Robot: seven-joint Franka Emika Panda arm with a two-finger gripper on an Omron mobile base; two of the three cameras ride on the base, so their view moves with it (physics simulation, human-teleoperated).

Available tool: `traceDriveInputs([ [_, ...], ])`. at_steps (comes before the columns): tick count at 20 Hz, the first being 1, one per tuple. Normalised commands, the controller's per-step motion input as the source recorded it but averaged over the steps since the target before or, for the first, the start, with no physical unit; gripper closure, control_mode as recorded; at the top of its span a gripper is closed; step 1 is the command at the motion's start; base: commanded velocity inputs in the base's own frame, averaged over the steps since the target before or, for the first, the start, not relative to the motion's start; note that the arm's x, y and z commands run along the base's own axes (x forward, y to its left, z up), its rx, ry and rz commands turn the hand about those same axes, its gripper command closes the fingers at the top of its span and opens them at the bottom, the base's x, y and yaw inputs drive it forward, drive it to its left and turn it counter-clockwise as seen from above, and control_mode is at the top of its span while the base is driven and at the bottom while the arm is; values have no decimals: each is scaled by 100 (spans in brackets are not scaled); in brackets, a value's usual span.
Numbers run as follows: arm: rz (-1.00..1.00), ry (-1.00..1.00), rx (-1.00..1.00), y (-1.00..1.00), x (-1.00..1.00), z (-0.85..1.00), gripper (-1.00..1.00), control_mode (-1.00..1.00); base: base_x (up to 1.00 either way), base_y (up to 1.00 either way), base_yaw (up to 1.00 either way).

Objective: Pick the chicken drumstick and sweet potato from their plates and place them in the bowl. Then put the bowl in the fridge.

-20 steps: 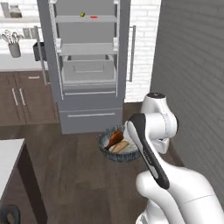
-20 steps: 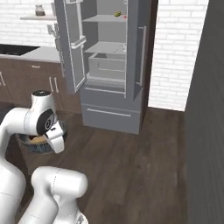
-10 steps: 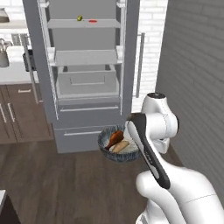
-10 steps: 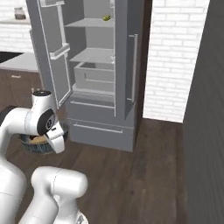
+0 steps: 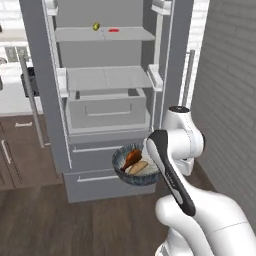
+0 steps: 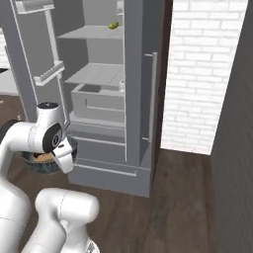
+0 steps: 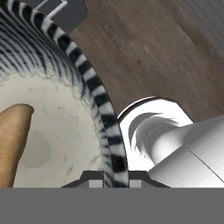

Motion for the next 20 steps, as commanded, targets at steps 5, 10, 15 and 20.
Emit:
traceDriveInputs([
  [5, 0, 0, 0, 0, 0, 0, 100, 100, 88, 11, -7],
  [10, 0, 0, 0, 0, 0, 0, 100, 100, 74, 36, -16],
  [15, 0, 0, 0, 0, 0, 0, 100, 100, 34, 52, -7],
  [20, 0, 0, 0, 0, 0, 0, 100, 100, 63, 4, -5],
])
